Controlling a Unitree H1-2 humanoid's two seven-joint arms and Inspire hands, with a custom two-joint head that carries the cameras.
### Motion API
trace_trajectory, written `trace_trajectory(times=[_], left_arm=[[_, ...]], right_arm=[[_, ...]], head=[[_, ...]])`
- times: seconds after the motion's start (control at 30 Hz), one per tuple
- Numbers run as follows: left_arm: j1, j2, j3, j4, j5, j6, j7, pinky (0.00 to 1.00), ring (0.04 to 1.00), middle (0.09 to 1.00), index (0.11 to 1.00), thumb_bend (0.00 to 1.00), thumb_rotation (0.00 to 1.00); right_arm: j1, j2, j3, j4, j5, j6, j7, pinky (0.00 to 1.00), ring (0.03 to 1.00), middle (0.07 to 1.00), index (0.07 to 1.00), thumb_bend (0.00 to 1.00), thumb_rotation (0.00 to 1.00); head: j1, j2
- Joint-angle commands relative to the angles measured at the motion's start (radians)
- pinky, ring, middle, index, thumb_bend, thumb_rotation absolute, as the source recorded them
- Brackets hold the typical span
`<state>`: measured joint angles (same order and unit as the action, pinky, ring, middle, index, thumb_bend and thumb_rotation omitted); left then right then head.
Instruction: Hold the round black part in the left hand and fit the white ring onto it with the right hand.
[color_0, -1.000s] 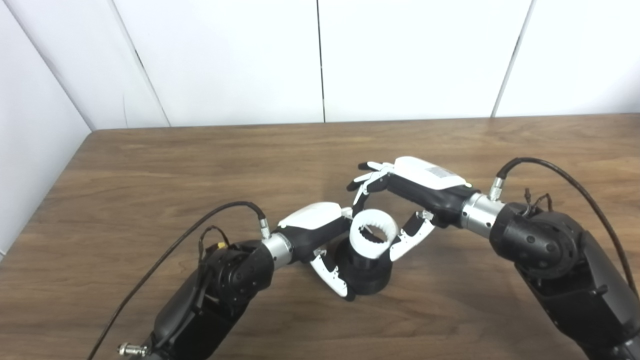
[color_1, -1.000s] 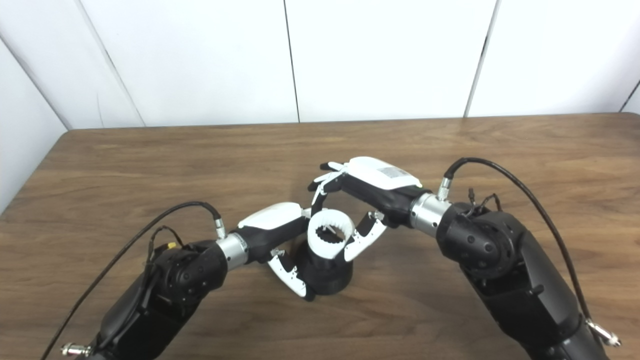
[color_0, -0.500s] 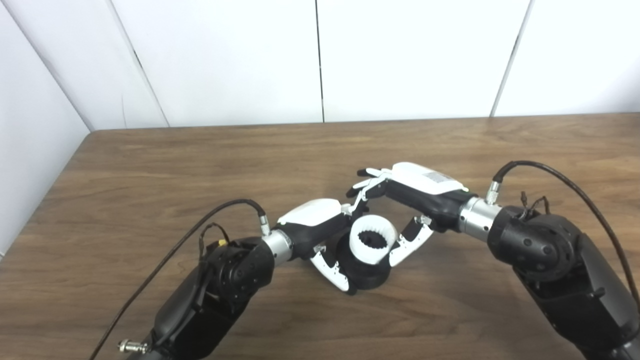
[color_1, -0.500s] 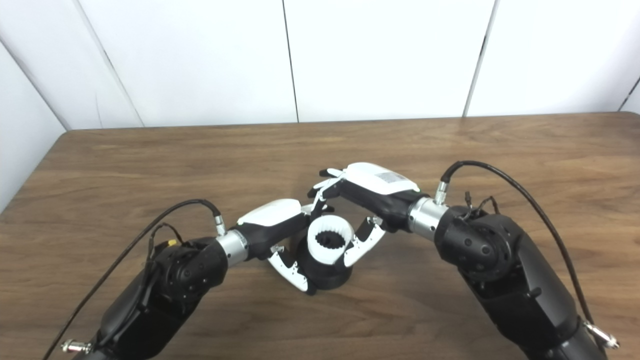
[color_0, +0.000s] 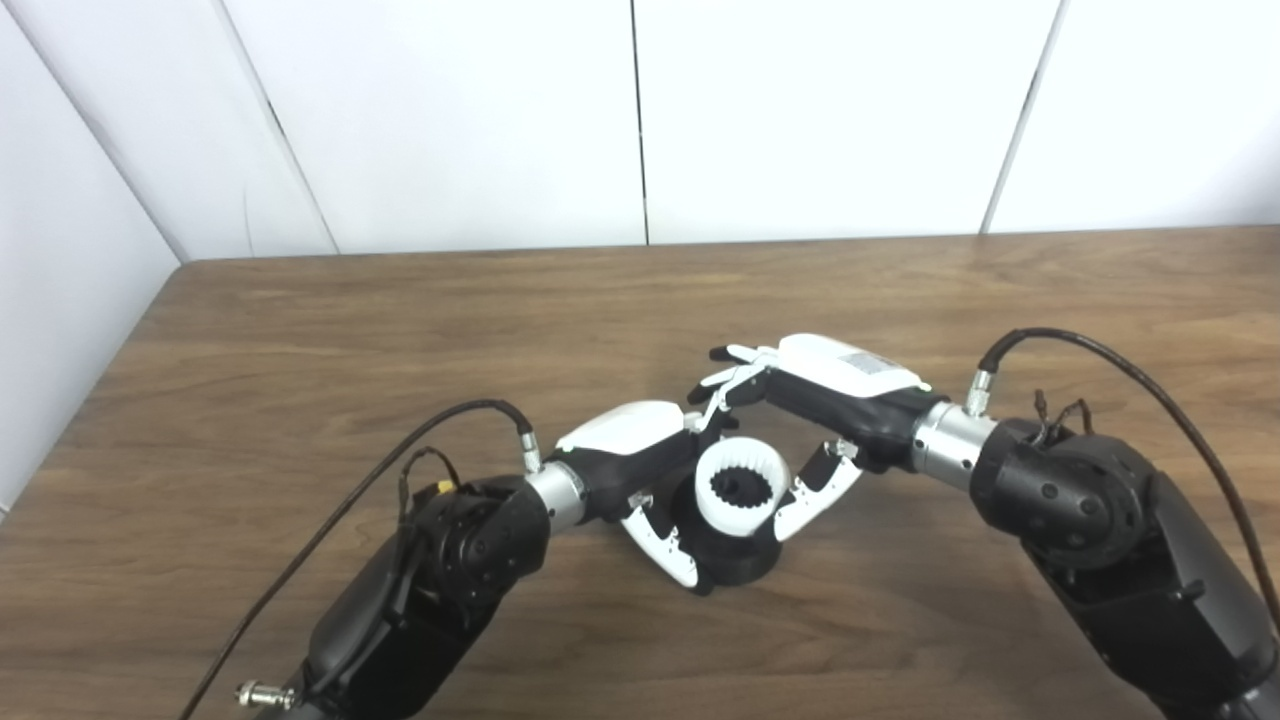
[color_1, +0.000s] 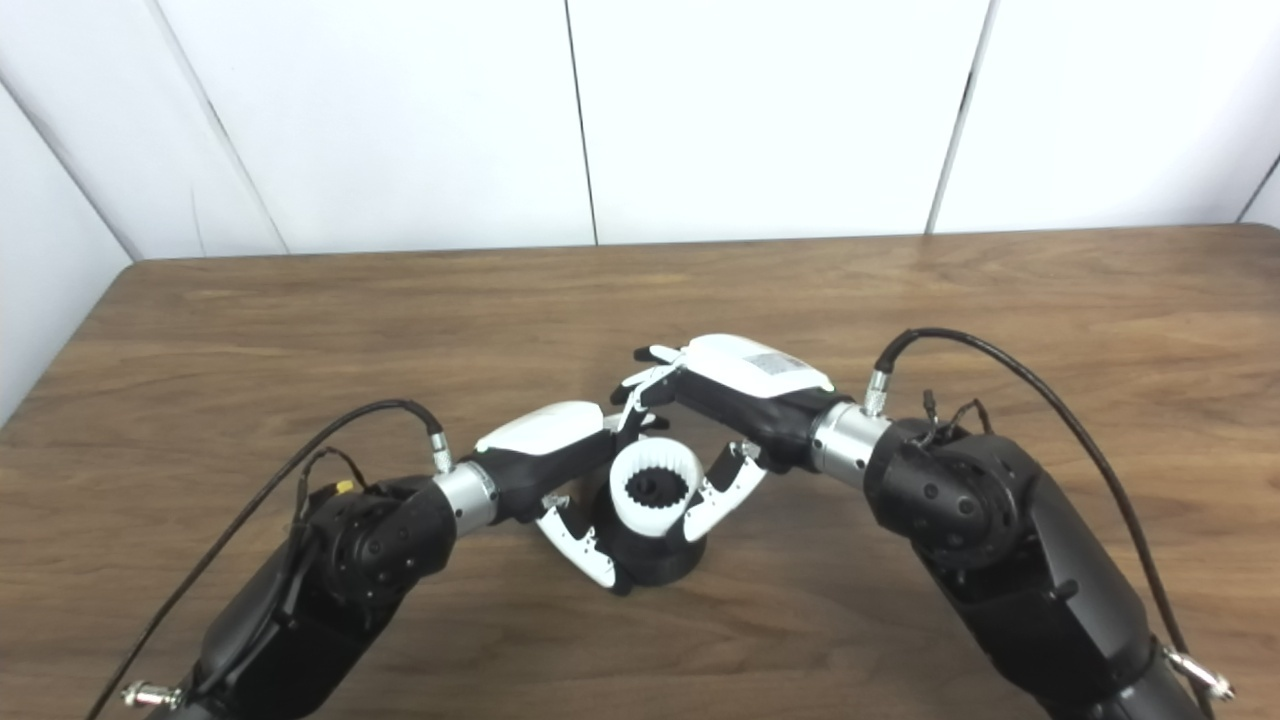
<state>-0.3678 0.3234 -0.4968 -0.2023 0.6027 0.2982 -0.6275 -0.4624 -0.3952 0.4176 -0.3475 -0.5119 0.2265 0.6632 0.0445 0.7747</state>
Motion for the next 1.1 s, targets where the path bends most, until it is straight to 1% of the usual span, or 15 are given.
trace_trajectory(times=[0.0,0.47,0.73,1.07], left_arm=[[-0.007,0.004,-0.004,-0.009,-0.010,-0.002,-0.014,0.97,1.000,1.000,0.761,0.90,0.18],[-0.005,0.000,-0.011,-0.002,-0.002,0.001,-0.017,0.95,1.000,1.000,0.762,0.91,0.19],[-0.007,-0.002,-0.012,-0.009,0.000,0.000,-0.021,0.94,1.000,1.000,0.765,0.90,0.20],[-0.002,-0.003,-0.004,-0.009,-0.006,-0.008,-0.012,0.96,1.000,1.000,0.749,0.91,0.19]], right_arm=[[-0.028,0.007,-0.006,-0.004,0.001,-0.015,-0.009,1.00,0.989,0.853,0.493,0.52,0.16],[-0.034,0.012,-0.006,0.013,-0.003,-0.026,-0.013,1.00,0.992,0.852,0.494,0.52,0.16],[-0.030,0.017,-0.008,0.020,0.002,-0.021,-0.012,1.00,0.993,0.855,0.493,0.52,0.16],[-0.022,0.010,-0.006,0.028,-0.004,-0.024,-0.010,1.00,0.993,0.856,0.494,0.52,0.16]], head=[[0.001,0.001],[0.003,0.000],[0.006,0.001],[0.011,0.007]])
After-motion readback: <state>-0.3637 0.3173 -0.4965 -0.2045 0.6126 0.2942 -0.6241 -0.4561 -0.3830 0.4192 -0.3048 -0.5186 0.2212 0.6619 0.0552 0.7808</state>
